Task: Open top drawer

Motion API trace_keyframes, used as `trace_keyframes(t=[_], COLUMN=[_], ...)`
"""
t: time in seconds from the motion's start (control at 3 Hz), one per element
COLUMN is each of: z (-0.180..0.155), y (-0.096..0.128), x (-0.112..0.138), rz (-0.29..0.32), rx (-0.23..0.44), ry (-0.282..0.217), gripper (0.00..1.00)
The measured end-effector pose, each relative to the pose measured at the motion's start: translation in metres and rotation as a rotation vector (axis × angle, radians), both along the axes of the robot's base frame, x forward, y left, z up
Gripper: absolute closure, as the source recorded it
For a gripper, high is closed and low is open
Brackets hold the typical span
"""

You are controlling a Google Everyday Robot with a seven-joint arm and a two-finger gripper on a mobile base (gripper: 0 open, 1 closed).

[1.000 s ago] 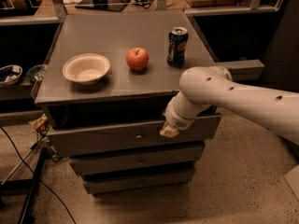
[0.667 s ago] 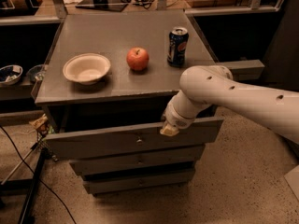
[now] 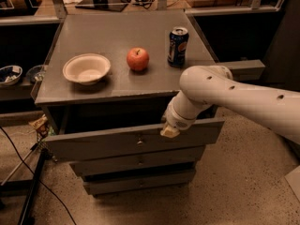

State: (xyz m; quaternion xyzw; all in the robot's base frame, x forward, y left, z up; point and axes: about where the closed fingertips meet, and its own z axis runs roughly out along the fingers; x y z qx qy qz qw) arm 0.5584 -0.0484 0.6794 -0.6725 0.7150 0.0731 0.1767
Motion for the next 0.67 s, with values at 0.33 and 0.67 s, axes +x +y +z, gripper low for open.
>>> trace_keyframes(t=[0.33, 0.67], z=[0.0067, 0.0108], y=[-0.0008, -0.003], x=[-0.0023, -0.0089], rz=[-0.006, -0.024], rx=[0.004, 0.019], ry=[-0.002, -0.008], gripper=[1.0, 1.0])
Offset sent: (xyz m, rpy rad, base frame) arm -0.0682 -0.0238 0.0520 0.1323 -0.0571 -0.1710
